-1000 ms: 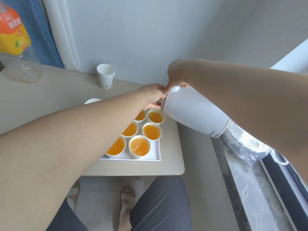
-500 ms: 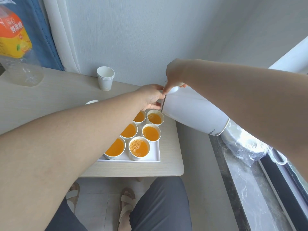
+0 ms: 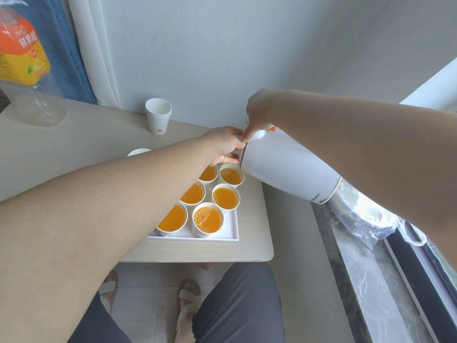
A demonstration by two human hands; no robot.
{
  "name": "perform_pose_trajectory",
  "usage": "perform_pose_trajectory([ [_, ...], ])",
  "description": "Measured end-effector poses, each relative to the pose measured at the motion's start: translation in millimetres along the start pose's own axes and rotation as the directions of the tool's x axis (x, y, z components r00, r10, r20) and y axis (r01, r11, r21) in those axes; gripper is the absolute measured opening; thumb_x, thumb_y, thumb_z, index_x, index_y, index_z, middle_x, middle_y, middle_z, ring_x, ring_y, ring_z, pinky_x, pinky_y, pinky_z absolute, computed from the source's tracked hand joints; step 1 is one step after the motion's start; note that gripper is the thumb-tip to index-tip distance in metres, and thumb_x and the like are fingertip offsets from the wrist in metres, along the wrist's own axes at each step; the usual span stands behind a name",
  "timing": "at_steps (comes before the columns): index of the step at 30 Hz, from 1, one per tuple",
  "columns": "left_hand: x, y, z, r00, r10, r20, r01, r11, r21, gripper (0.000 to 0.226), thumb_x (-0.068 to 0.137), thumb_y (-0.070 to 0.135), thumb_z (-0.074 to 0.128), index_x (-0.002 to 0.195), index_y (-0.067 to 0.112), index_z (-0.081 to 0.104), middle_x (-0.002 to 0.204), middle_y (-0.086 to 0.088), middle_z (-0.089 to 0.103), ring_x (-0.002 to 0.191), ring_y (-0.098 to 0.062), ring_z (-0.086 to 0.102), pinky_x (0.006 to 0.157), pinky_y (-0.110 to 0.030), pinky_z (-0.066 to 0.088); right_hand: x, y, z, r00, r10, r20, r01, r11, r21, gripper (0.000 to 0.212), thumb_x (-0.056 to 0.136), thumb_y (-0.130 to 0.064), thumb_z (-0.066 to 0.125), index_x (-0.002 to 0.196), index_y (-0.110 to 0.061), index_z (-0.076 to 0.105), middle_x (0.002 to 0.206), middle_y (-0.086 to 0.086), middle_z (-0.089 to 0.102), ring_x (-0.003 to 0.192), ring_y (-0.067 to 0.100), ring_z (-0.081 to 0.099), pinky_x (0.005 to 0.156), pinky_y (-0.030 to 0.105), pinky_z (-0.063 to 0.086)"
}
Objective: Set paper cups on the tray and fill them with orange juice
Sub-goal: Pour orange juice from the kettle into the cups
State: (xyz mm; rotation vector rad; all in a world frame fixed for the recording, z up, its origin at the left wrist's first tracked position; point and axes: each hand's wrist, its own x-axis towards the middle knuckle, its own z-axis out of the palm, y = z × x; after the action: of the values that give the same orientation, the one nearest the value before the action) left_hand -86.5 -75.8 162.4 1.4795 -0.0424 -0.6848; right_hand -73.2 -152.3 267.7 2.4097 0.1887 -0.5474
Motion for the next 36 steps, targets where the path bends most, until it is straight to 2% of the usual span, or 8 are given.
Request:
perform_pose_trajectory([
  [11,6,-9,-7,1.000,-0.023,-0.008,0.023,1.000,0.002,0.047,0.093,-0.004,0.052,0.137,0.013,0.048,0.130,-0.012,0.058,0.118,-0.033,0.057,0.097,-0.043,0.048,5,-8,4,1.000,-0.008,-0.009,0.008,1.000,0.020,0.050,0.087,-0.054,0.055,0.060,-0.012,0.047,0.060,0.000,0.051,0.053,0.013,0.042,0.048,0.023,0.028],
  [18,6,-13,-13,0.999,-0.028,-0.037,0.029,0.999,0.020,0.045,0.093,-0.001,0.055,0.135,0.014,0.050,0.130,-0.011,0.058,0.118,-0.032,0.057,0.096,-0.043,0.049,8,-11,9,1.000,-0.011,-0.026,0.013,0.996,0.093,0.049,0.086,-0.053,0.057,0.062,-0.011,0.052,0.058,0.000,0.051,0.051,0.012,0.043,0.046,0.023,0.027],
  [23,5,-14,-18,0.998,-0.017,-0.058,0.019,1.000,0.023,0.046,0.093,-0.001,0.054,0.137,0.013,0.051,0.133,-0.009,0.057,0.122,-0.029,0.055,0.099,-0.040,0.048,6,-6,21,0.998,0.014,-0.056,0.000,0.972,0.233,0.042,0.083,-0.049,0.061,0.082,-0.007,0.064,0.055,0.001,0.053,0.049,0.014,0.047,0.047,0.022,0.030],
  [25,4,-13,-20,0.996,-0.016,-0.089,0.016,1.000,-0.004,0.045,0.094,-0.002,0.053,0.136,0.012,0.052,0.134,-0.011,0.056,0.122,-0.028,0.055,0.095,-0.037,0.048,5,-1,29,0.998,0.046,-0.052,-0.027,0.947,0.321,0.048,0.081,-0.050,0.064,0.090,-0.003,0.067,0.054,0.001,0.056,0.050,0.016,0.051,0.048,0.022,0.033],
  [29,-4,-3,-21,0.989,0.016,-0.148,-0.022,0.999,-0.042,0.038,0.093,0.000,0.056,0.128,0.014,0.058,0.136,-0.010,0.053,0.125,-0.025,0.051,0.092,-0.029,0.048,-10,15,49,0.990,0.124,-0.066,-0.063,0.810,0.583,0.056,0.081,-0.047,0.067,0.107,0.002,0.064,0.069,0.007,0.065,0.062,0.022,0.060,0.053,0.022,0.037],
  [32,-16,7,-14,0.979,0.078,-0.190,-0.084,0.996,-0.024,0.033,0.094,0.001,0.055,0.124,0.012,0.060,0.130,-0.011,0.056,0.121,-0.023,0.053,0.093,-0.025,0.047,-27,23,59,0.979,0.186,-0.081,-0.059,0.642,0.764,0.049,0.082,-0.043,0.070,0.106,-0.002,0.059,0.065,0.004,0.061,0.055,0.017,0.054,0.051,0.021,0.037],
  [36,-37,23,-4,0.942,0.179,-0.282,-0.178,0.984,0.031,0.019,0.092,0.002,0.057,0.106,0.012,0.065,0.104,-0.011,0.061,0.089,-0.019,0.058,0.081,-0.023,0.052,-56,28,62,0.962,0.263,-0.071,-0.024,0.340,0.940,0.039,0.080,-0.032,0.075,0.099,-0.002,0.059,0.063,0.006,0.055,0.050,0.019,0.048,0.049,0.024,0.042],
])
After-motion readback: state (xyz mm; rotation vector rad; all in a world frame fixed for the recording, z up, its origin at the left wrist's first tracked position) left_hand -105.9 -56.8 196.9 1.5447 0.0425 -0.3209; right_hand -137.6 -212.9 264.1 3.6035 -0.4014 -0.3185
